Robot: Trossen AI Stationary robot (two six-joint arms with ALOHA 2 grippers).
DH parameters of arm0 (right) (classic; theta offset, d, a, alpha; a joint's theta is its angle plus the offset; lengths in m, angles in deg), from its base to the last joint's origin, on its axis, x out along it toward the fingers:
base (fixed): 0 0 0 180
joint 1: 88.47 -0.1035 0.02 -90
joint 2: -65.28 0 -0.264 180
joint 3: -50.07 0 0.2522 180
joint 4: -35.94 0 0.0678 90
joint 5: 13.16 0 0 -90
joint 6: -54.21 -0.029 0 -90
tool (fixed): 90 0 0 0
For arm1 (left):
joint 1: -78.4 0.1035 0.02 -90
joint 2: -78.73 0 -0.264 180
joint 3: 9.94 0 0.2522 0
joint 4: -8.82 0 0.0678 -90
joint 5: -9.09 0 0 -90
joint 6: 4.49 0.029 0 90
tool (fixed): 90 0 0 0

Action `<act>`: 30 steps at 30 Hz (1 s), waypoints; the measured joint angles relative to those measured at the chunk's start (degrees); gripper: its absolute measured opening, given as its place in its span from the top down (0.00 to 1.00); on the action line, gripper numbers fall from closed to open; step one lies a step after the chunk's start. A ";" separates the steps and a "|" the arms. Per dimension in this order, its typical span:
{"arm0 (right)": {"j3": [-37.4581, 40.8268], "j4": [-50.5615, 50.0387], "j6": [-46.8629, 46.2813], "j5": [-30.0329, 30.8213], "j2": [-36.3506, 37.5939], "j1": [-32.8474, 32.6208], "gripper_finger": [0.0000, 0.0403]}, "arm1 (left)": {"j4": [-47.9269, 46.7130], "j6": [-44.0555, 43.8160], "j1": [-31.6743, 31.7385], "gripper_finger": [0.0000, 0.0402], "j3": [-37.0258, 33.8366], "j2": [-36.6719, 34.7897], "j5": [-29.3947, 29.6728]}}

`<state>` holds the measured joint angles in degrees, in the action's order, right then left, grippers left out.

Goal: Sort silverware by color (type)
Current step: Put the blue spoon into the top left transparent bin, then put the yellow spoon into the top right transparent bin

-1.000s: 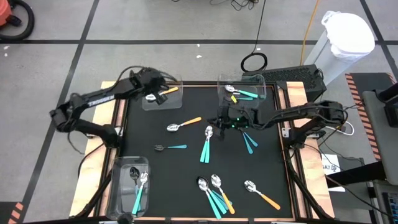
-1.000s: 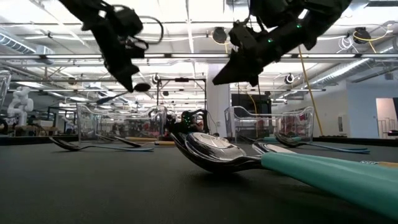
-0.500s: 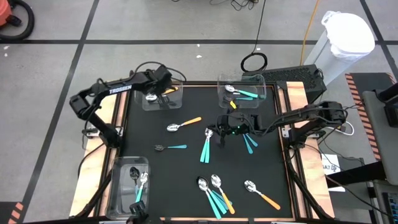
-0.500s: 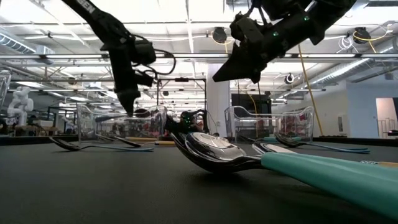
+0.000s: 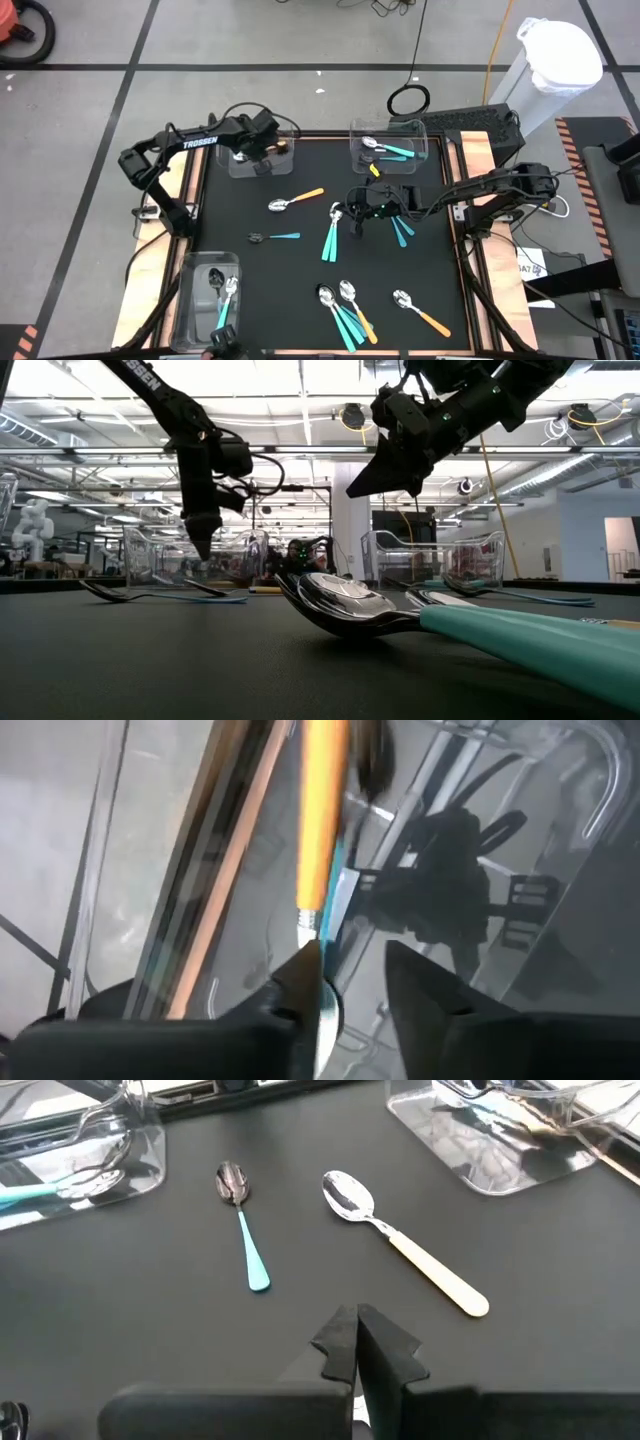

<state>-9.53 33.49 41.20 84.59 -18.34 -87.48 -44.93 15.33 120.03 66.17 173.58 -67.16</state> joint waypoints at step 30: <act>-5.30 -25.12 -2.79 12.43 7.40 -1.86 0.99 | -2.40 -9.09 -10.68 0.55 -0.02 -21.42 1.25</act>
<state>-14.83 8.38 38.41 97.02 -10.94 -89.33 -47.33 6.23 109.34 66.15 152.16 -65.91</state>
